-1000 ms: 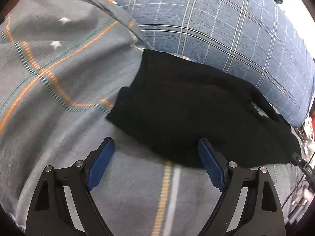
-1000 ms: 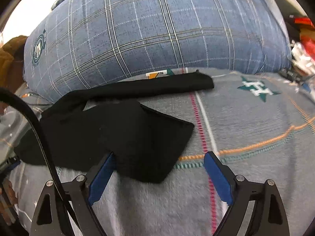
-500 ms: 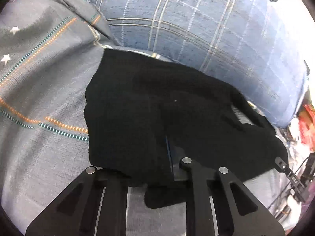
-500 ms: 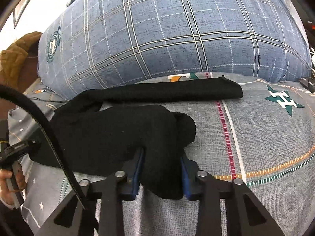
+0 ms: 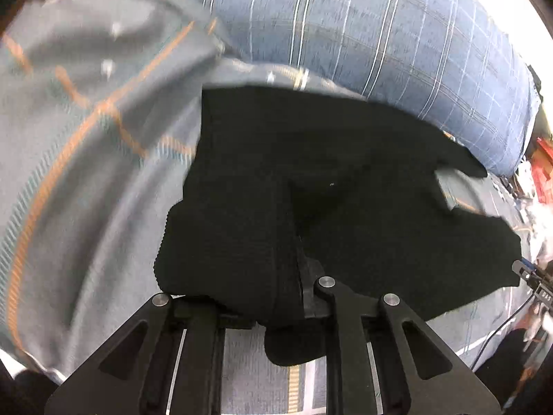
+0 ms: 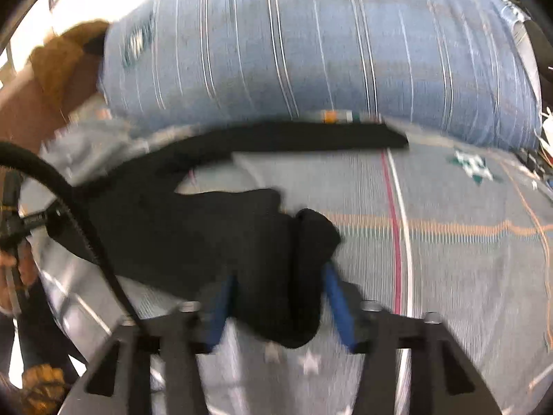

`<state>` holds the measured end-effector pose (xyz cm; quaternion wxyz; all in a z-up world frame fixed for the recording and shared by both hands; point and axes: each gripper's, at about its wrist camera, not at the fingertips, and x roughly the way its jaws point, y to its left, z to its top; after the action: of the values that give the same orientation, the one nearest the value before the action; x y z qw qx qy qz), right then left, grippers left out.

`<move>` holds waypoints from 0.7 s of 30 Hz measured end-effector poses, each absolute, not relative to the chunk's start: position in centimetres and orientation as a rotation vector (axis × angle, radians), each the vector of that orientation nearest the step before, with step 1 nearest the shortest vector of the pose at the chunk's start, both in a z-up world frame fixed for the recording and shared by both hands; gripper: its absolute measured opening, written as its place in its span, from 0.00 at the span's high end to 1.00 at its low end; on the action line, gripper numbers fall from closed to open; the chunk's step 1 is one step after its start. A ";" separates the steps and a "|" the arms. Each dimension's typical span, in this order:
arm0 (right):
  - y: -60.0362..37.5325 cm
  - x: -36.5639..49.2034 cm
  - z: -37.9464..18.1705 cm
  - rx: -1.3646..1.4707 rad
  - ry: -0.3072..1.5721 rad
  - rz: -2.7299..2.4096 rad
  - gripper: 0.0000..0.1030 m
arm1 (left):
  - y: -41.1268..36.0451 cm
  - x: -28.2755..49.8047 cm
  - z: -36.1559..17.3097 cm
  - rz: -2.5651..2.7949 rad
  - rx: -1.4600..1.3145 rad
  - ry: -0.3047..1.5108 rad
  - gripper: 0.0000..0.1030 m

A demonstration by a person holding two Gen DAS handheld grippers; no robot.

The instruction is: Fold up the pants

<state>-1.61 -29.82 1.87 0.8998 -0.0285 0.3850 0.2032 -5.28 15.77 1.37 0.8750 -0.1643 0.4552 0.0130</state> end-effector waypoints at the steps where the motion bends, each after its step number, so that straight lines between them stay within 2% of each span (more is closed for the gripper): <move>1: -30.1 -1.9 1.5 -0.054 0.813 0.422 0.51 | 15.6 -5.6 1.3 0.028 -0.343 0.941 0.86; 8: -34.9 -2.8 2.9 0.099 0.739 0.320 0.51 | 14.6 -5.4 1.3 0.063 -0.315 0.917 0.86; 13: -35.0 0.6 0.3 0.062 0.822 0.268 0.51 | 14.8 -5.8 1.1 0.066 -0.325 0.915 0.86; 16: -33.5 1.9 -0.4 0.054 0.806 0.337 0.55 | 14.6 -5.8 1.1 0.073 -0.316 0.917 0.86; 19: -31.6 2.5 -0.6 -0.014 0.796 0.407 0.73 | 14.4 -5.8 1.1 0.083 -0.317 0.916 0.86; 21: -31.0 2.4 -0.5 -0.051 0.802 0.443 0.90 | 14.3 -5.9 1.2 0.079 -0.323 0.918 0.86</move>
<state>2.37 -31.05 -0.52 0.8966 -0.0246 0.3869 0.2139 -5.85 14.34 1.23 0.8832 -0.1550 0.4410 0.0379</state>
